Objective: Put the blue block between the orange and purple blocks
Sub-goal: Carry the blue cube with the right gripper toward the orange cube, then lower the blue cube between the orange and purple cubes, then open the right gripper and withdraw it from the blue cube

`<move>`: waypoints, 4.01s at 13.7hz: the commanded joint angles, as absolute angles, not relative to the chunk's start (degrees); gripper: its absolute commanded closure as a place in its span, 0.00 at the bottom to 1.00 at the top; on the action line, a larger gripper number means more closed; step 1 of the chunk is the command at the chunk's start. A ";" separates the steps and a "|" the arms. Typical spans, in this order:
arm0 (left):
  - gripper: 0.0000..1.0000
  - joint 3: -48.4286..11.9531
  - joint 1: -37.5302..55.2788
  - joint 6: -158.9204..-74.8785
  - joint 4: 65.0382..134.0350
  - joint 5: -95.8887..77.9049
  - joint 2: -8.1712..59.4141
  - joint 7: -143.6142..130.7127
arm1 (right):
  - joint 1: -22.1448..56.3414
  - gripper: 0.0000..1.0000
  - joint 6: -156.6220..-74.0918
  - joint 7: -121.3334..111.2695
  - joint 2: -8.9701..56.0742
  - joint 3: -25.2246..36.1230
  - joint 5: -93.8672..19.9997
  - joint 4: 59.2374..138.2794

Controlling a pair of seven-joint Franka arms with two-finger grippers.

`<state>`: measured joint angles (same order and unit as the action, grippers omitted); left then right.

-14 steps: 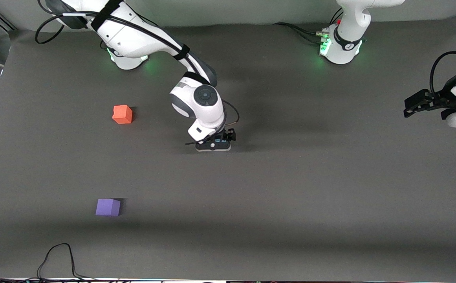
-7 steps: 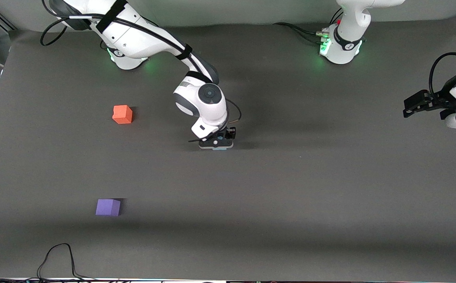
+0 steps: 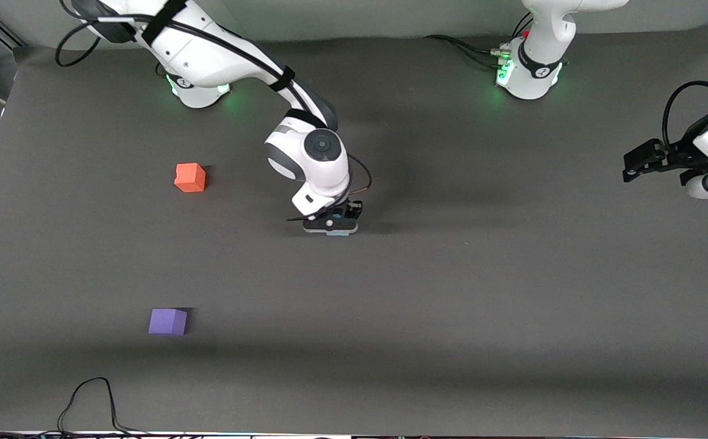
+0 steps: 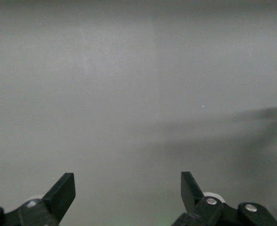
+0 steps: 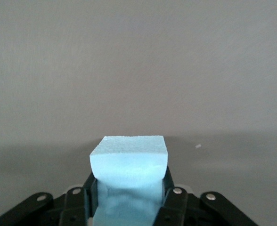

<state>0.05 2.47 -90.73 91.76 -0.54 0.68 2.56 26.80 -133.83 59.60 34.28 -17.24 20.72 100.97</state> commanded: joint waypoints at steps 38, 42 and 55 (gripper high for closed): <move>0.00 -0.35 1.93 -92.99 92.64 0.44 1.14 3.60 | 13.36 0.00 -148.72 2.37 19.43 9.84 -3.96 128.67; 0.00 -0.44 1.93 -92.99 92.64 0.35 1.14 3.60 | 13.36 0.00 -143.10 2.73 10.93 10.37 -3.96 128.41; 0.00 -0.44 2.02 -93.08 92.72 0.18 1.05 3.52 | 13.45 0.00 -97.22 0.35 -12.73 10.20 0.97 109.78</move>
<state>-0.33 1.89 -92.39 91.92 -0.22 1.70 4.37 13.11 -100.09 1.39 -10.92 10.31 0.51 111.13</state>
